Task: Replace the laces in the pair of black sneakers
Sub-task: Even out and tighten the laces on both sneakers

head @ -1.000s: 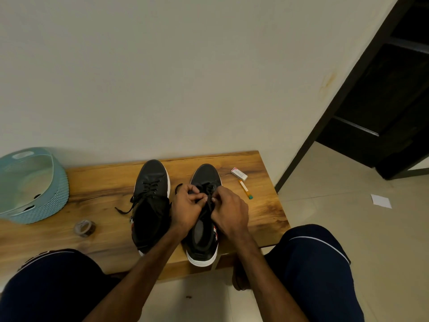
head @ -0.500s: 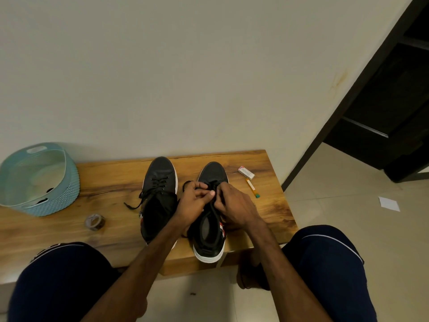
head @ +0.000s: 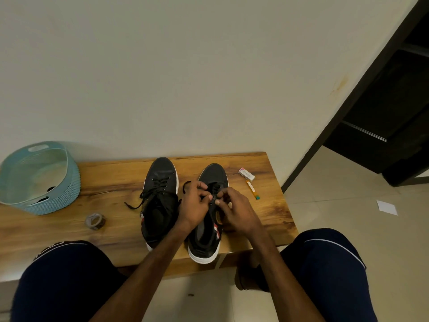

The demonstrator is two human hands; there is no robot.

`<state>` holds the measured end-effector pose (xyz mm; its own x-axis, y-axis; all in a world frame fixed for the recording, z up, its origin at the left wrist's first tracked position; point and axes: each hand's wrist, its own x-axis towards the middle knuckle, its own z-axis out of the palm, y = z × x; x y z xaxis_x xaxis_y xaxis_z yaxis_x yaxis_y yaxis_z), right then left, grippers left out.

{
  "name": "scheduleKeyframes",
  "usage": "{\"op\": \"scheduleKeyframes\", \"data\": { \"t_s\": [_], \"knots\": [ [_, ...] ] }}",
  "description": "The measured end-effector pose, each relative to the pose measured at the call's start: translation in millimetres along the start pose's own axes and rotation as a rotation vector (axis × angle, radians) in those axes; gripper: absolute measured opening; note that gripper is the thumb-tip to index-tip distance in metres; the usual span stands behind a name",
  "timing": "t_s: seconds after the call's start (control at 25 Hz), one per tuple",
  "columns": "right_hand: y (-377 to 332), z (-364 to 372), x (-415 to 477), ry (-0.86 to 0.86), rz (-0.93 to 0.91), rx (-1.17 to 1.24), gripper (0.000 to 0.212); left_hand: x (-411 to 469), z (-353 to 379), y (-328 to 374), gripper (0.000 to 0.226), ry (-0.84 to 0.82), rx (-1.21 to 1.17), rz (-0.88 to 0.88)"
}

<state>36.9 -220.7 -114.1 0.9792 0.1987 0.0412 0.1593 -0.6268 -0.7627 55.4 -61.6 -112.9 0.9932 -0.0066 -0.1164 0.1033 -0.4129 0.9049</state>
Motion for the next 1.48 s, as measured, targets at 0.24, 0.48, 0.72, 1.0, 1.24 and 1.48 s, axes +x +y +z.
{"op": "scheduleKeyframes", "data": {
  "t_s": [0.24, 0.48, 0.72, 1.0, 1.24, 1.48],
  "knots": [
    [4.3, 6.9, -3.6, 0.122, 0.072, 0.109, 0.020, 1.0, -3.0, -1.1, 0.019, -0.013, -0.277, -0.151],
    [-6.7, -0.4, -1.7, 0.172, 0.171, 0.207, 0.013, 0.3, -7.1, 2.6, 0.030, -0.034, -0.167, -0.040],
    [-24.2, -2.3, -8.7, 0.104, 0.337, 0.190, 0.031, 0.3, 6.1, 3.3, 0.031, 0.113, -0.220, -0.068],
    [-19.8, 2.0, -3.7, 0.109, 0.441, 0.351, 0.039, 5.8, 3.8, -2.9, 0.044, 0.032, -0.276, -0.066],
    [-18.1, 3.6, -2.3, 0.089, 0.418, 0.300, 0.039, 11.8, -0.8, -3.2, 0.041, 0.025, -0.206, 0.009],
    [-6.7, -2.9, 0.0, 0.202, 0.422, 0.418, 0.011, 7.6, -0.4, 4.2, 0.038, 0.064, -0.026, 0.139]
  ]
}}
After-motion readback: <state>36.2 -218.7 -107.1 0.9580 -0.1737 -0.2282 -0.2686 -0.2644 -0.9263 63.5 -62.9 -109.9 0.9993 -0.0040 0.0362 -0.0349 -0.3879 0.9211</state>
